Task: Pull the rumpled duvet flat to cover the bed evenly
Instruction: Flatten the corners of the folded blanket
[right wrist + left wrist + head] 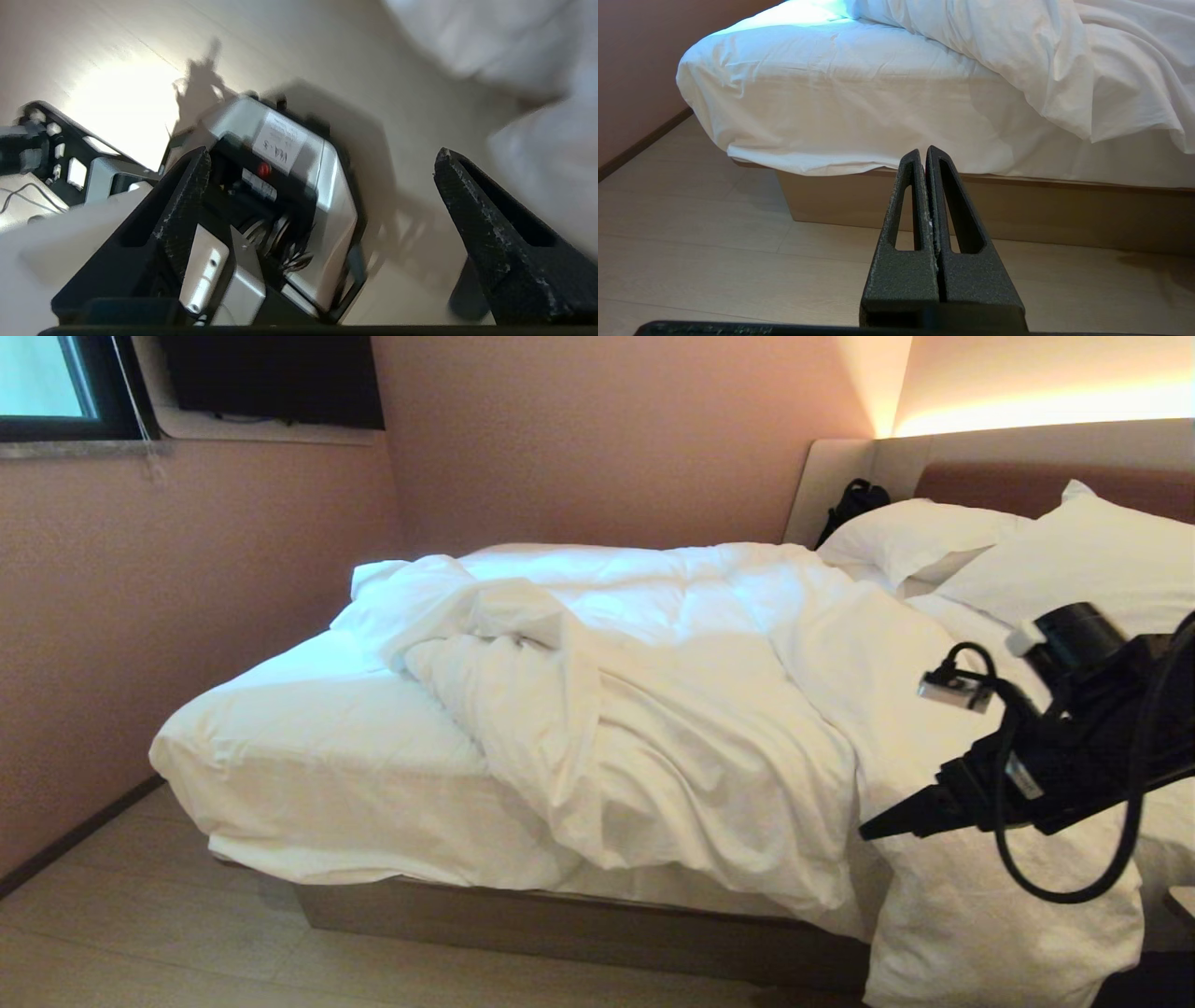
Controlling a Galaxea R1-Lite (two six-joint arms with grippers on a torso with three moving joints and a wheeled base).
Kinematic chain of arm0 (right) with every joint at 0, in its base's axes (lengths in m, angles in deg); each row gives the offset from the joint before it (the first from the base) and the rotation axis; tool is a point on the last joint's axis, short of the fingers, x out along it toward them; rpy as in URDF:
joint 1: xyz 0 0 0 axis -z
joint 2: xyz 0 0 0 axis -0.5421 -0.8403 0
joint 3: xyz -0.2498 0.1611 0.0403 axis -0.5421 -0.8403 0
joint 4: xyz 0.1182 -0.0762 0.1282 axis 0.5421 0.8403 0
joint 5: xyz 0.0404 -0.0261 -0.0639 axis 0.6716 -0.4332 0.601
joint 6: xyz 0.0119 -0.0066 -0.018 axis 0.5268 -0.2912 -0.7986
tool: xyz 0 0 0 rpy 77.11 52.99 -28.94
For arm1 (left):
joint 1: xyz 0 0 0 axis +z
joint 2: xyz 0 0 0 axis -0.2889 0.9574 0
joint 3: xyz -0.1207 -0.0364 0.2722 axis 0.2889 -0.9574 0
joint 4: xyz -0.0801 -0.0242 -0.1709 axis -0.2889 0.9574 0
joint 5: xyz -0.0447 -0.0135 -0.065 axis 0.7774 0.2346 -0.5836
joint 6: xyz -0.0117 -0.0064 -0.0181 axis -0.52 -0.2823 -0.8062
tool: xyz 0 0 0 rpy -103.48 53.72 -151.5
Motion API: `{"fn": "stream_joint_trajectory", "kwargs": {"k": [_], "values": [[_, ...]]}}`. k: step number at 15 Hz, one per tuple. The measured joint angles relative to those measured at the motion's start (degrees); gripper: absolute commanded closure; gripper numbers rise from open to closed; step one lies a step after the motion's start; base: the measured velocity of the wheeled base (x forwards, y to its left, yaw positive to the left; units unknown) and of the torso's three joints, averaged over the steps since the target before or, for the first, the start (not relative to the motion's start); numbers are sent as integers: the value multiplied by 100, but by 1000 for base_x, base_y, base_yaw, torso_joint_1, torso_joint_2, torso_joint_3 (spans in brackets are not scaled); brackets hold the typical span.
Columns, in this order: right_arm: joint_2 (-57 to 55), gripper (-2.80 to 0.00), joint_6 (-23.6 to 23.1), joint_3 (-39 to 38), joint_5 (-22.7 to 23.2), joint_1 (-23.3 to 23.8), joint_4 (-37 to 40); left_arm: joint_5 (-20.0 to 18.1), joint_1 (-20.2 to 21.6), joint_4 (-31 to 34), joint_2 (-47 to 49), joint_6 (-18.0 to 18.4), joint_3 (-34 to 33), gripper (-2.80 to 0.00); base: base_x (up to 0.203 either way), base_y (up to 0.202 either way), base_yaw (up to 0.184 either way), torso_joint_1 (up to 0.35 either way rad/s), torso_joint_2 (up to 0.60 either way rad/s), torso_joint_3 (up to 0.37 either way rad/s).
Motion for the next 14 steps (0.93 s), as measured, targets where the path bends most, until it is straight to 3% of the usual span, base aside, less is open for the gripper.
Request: {"fn": "stream_joint_trajectory", "kwargs": {"k": [4,5,9,14], "values": [[-471,-280,1224,-179,-1374,-506,-542,0,0,0,0,2,0,0,0,0,0,0,0,0],[-521,0,1486,-204,-1784,-539,-630,0,0,0,0,2,0,0,0,0,0,0,0,0],[-803,0,2247,-497,-3469,-565,-929,0,0,0,0,4,0,0,0,0,0,0,0,0],[-1460,0,2624,-1107,-5066,-619,-1730,0,0,0,0,0,0,0,0,0,0,0,0,0]]}}
